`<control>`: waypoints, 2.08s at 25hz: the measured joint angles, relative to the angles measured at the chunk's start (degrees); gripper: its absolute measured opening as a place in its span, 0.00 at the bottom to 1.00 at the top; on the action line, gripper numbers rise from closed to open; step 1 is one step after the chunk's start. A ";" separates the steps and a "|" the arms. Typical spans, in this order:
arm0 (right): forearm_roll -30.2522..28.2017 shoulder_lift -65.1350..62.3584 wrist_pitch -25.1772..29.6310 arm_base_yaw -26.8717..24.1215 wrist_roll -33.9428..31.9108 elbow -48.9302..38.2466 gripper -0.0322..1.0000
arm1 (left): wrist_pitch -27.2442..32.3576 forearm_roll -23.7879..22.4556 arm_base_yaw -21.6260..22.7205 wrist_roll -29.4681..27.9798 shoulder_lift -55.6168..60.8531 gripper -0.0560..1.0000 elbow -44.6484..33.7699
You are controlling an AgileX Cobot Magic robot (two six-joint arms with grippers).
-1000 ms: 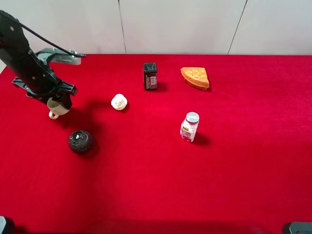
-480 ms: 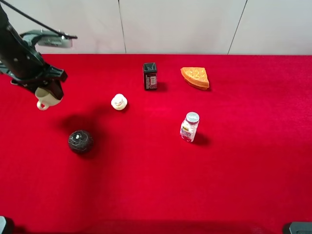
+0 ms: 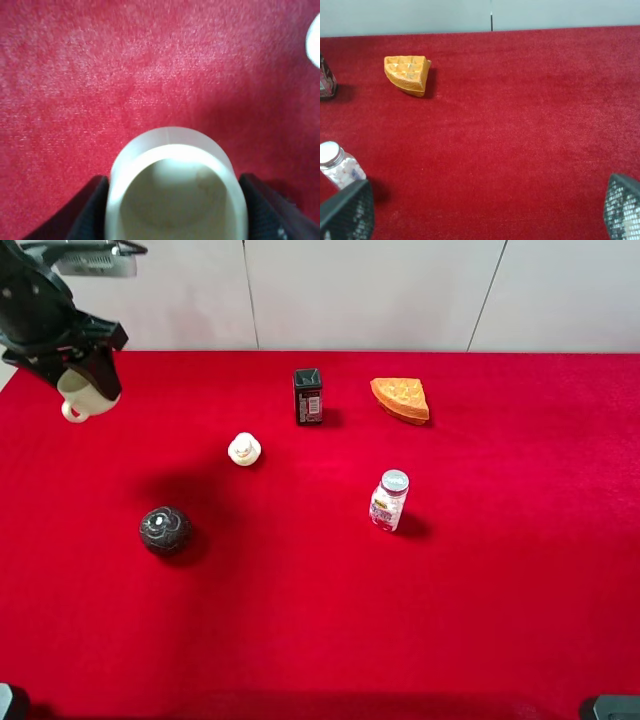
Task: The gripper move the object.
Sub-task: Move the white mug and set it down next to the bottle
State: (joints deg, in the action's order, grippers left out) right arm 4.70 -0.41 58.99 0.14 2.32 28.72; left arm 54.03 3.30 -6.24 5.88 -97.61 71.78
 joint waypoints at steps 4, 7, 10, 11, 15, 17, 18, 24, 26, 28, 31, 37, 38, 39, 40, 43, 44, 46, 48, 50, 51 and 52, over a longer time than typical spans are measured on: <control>0.00 0.00 0.00 0.00 0.00 0.00 0.70 | 2.19 -0.12 -1.60 -0.76 0.07 0.55 2.80; 0.00 0.00 0.00 0.00 0.00 0.00 0.70 | 3.08 -0.12 -4.41 -1.48 0.07 0.55 4.76; 0.00 0.00 0.00 0.00 0.00 0.00 0.70 | 3.22 -0.12 -6.42 -2.72 0.07 0.55 5.98; 0.00 0.00 0.00 0.00 0.00 0.00 0.70 | 3.22 -0.12 -7.52 -3.22 0.07 0.55 6.64; 0.00 0.00 0.00 0.00 0.00 0.00 0.70 | 3.51 -0.12 -11.57 -5.88 0.07 0.55 8.73; 0.00 0.00 0.00 0.00 0.00 0.00 0.70 | 3.66 -0.12 -13.48 -6.69 0.07 0.55 9.47; 0.00 0.00 0.00 0.00 0.00 0.00 0.70 | 3.72 -0.07 -14.50 -7.25 0.07 0.55 9.86; 0.00 0.00 0.00 0.00 0.00 0.00 0.70 | 3.79 -0.07 -19.63 -10.67 0.07 0.55 11.28; 0.00 0.00 0.00 0.00 0.00 0.00 0.70 | 3.79 -0.07 -21.39 -11.49 0.07 0.55 11.28; 0.00 0.00 0.00 0.00 0.00 0.00 0.70 | 3.79 -0.07 -23.05 -12.42 0.07 0.55 11.28; 0.00 0.00 0.00 0.00 0.00 0.00 0.70 | 3.45 -0.07 -25.44 -13.82 0.07 0.55 11.28; 0.00 0.00 0.00 0.00 0.00 0.00 0.70 | 3.08 -0.07 -29.01 -16.36 0.07 0.55 11.28; 0.00 0.00 0.00 0.00 0.00 0.00 0.70 | 3.08 -0.07 -29.44 -16.64 0.07 0.55 11.28; 0.00 0.00 0.00 0.00 0.00 0.00 0.70 | 3.03 -0.07 -29.96 -16.83 0.07 0.55 11.28; 0.00 0.00 0.00 0.00 0.00 0.00 0.70 | 3.03 -0.07 -30.47 -17.14 0.07 0.55 11.28; 0.00 0.00 0.00 0.00 0.00 0.00 0.70 | 2.98 -0.07 -32.15 -18.34 0.07 0.55 11.28; 0.00 0.00 0.00 0.00 0.00 0.00 0.70 | 2.98 -0.07 -32.83 -18.56 0.07 0.55 11.28; 0.00 0.00 0.00 0.00 0.00 0.00 0.70 | 2.88 -0.07 -34.10 -19.08 0.07 0.55 11.14; 0.00 0.00 0.00 0.00 0.00 0.00 0.70 | 2.52 -0.13 -35.18 -19.47 0.07 0.55 10.37; 0.00 0.00 0.00 0.00 0.00 0.00 0.70 | 2.00 -0.13 -36.03 -19.83 0.07 0.55 9.18; 0.00 0.00 0.00 0.00 0.00 0.00 0.70 | 1.80 -0.13 -36.35 -19.96 0.07 0.55 8.52; 0.00 0.00 0.00 0.00 0.00 0.00 0.70 | 1.64 -0.13 -36.56 -20.15 0.07 0.55 7.89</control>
State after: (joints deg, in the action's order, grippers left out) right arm 4.70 -0.41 58.99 0.14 2.32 28.72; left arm 55.67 3.17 -42.80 -14.27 -97.54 79.67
